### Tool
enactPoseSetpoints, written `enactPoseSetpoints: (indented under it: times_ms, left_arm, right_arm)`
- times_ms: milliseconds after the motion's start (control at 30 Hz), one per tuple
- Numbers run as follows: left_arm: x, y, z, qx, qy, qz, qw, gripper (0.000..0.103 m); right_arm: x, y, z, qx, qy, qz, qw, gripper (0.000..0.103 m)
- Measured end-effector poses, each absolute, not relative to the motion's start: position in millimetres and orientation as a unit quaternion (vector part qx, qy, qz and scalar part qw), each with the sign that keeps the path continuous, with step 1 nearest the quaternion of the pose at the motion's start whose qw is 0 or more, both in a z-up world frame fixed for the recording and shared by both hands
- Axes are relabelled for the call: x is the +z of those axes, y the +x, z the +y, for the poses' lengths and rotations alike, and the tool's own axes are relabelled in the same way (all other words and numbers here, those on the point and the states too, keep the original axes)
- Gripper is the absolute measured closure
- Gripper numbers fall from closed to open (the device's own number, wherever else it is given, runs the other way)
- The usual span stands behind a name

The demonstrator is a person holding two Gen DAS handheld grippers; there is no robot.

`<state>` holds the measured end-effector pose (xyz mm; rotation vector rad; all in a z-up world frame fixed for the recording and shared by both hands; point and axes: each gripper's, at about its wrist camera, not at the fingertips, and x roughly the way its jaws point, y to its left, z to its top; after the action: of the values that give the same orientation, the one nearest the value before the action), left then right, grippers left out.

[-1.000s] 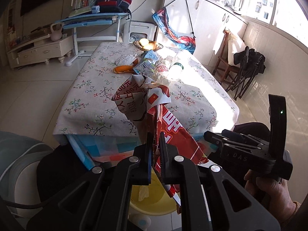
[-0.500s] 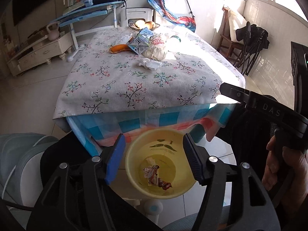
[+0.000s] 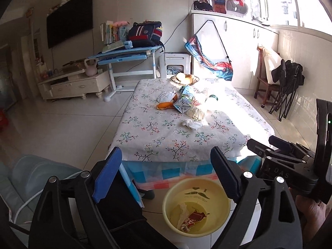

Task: Collect trash
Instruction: 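Move both open tools back toward the items on the table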

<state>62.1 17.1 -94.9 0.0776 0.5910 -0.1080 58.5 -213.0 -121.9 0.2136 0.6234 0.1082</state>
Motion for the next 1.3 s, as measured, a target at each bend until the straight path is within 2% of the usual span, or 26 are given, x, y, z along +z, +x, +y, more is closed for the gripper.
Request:
enactPoseSetpoints:
  times_ms: [367,1300]
  left_arm:
    - [-76.0,45.7,26.8,-0.035,0.027,0.265,0.963,0.012]
    - [-77.9,49.3,23.7,-0.029,0.030,0.267,0.963,0.009]
  right_arm:
    - [-112.7,45.3,-196.9,0.059,0.063,0.275,0.957,0.028]
    - [-111.1,47.9,-193.3,0.067,0.055,0.271,0.959,0.027]
